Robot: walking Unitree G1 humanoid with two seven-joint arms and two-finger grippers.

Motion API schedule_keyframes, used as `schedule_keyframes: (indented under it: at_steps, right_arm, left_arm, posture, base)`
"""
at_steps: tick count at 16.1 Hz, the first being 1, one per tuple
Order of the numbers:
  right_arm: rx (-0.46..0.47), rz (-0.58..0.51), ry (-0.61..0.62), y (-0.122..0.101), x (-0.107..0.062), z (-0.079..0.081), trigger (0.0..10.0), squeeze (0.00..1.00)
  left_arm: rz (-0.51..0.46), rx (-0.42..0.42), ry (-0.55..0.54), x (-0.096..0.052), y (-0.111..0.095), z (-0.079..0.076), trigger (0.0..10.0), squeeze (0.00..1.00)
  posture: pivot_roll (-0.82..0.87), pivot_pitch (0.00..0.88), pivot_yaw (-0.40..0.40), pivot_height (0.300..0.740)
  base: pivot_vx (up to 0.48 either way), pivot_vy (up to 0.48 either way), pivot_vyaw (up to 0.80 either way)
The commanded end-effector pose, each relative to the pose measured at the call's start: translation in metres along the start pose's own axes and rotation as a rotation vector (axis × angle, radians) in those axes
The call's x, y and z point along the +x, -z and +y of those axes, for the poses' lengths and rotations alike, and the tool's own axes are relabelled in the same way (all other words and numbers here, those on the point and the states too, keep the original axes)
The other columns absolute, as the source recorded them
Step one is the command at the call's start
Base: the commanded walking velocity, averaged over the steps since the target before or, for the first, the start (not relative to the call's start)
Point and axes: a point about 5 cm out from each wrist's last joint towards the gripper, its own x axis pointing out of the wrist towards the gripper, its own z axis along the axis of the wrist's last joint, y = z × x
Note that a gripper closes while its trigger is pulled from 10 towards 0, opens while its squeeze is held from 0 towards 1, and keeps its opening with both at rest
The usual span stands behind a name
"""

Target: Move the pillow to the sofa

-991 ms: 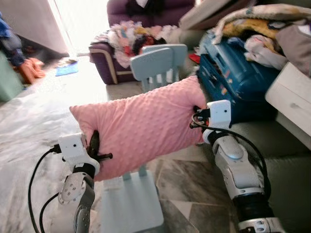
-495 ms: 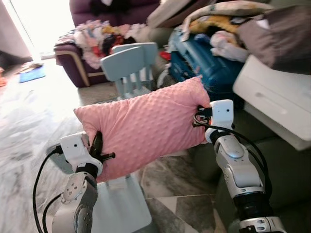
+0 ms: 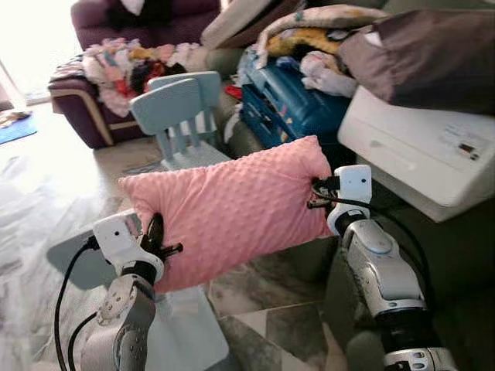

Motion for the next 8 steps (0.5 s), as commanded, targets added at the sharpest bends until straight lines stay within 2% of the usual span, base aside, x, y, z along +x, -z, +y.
schedule_keyframes:
  at_steps: [1,8]
  right_arm:
    - [0.006,-0.03,-0.004,-0.0093,-0.0003,-0.0001,10.0,0.0]
    - [0.011,-0.022,-0.008,-0.0101,-0.0009,-0.0005,10.0,0.0]
  left_arm:
    - [-0.04,-0.018,-0.019,0.0003,-0.011,0.0009,10.0,0.0]
    - [-0.036,-0.045,-0.005,-0.0003,-0.0112,0.0,10.0,0.0]
  posture:
    - [-0.24,0.011,0.076,0.74]
    - [-0.25,0.016,0.076,0.74]
  base:
    - [0.0,0.0,-0.77]
    - [0.0,0.0,-0.77]
